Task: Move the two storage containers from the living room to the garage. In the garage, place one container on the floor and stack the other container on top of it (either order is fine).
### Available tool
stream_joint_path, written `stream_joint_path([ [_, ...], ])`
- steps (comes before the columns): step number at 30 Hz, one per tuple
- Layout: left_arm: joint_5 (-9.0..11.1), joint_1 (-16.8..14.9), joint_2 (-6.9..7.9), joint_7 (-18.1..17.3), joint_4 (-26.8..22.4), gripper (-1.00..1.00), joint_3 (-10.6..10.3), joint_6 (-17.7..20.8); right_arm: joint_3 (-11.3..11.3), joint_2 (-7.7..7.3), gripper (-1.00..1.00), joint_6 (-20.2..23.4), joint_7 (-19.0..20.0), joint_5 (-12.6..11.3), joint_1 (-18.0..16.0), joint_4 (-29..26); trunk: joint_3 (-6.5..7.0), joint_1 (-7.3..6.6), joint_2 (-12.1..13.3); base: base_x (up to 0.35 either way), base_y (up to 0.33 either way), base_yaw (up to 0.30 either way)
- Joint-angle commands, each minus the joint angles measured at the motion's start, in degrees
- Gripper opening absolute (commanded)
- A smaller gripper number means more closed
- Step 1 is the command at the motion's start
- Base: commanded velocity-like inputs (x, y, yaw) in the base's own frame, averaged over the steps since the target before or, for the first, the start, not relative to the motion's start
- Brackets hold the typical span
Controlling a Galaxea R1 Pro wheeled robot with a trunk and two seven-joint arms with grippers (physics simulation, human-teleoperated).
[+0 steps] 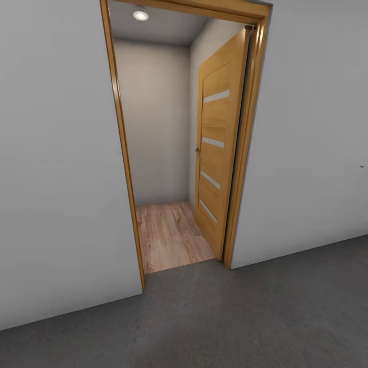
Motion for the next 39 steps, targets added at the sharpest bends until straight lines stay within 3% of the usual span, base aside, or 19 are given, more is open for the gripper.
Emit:
stream_joint_path([
  [1,0.5,0.0,0.0,0.1,0.0,1.0,-0.1,0.2,0.5,0.05,1.0,-0.3,0.0,-0.5,-0.1,0.2,-0.06,0.0,0.0,0.0,0.0,0.0],
  [15,0.5,0.0,0.0,0.1,0.0,1.0,-0.1,0.2,0.5,0.0,1.0,-0.4,0.0,-0.7,-0.1,0.1,-0.06,0.0,0.0,0.0,0.0,-0.021],
  [39,0.5,0.0,0.0,0.1,0.0,1.0,-0.1,0.2,0.5,0.29,1.0,-0.3,0.0,-0.8,-0.1,0.2,-0.06,0.0,0.0,0.0,0.0,-0.237],
])
